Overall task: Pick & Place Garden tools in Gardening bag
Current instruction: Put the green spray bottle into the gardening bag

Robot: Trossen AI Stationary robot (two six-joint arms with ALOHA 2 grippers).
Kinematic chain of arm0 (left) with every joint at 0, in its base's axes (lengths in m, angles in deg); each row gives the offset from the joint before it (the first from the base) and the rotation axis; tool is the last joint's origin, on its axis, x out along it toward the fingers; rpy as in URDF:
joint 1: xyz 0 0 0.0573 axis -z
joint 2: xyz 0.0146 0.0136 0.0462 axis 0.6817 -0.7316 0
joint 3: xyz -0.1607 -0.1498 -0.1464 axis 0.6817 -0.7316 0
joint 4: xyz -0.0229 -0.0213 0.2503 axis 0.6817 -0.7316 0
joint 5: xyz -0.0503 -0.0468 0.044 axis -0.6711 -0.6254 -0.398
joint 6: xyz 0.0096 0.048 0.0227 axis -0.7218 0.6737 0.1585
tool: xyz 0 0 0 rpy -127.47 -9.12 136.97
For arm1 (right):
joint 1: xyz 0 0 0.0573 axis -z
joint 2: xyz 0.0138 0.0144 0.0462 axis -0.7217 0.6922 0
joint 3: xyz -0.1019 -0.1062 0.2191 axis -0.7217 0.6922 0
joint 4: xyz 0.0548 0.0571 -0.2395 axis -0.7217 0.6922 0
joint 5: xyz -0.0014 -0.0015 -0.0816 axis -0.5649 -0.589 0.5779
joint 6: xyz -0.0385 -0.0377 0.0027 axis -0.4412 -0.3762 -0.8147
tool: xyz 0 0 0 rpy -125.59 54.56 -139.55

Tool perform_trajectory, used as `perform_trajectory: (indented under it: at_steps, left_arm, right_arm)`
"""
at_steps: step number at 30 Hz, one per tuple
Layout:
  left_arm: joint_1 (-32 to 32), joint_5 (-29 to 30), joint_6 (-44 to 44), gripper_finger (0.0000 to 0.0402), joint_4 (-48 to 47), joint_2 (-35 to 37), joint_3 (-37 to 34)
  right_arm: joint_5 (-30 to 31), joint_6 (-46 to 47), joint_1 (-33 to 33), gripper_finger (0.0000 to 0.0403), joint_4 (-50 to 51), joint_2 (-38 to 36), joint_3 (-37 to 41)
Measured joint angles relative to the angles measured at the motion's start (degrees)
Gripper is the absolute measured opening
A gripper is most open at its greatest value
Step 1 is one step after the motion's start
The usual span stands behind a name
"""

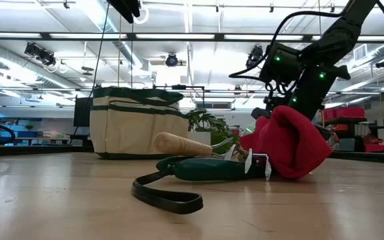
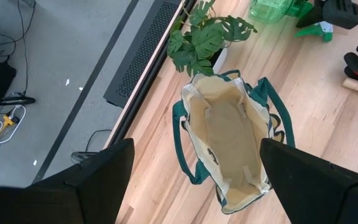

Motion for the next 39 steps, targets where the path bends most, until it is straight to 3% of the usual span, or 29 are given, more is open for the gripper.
perform_trajectory:
  at_steps: [10, 25, 39]
  left_arm:
    - [0.01, 0.0, 0.0, 0.0355, 0.01, 0.0, 0.0]
    - [0.02, 0.0, -0.05, 0.0355, 0.06, 0.0, 0.0]
    - [0.01, -0.02, -0.14, 0.0355, 0.43, 0.0, 0.0]
  right_arm:
    - [0.03, 0.01, 0.0, 0.026, -0.02, 0.0, 0.0]
    - [0.69, -0.5, 0.0, 0.0124, -0.31, 0.02, -0.04]
    - [-0.91, -5.19, -0.02, 0.0122, 0.75, -0.19, -0.29]
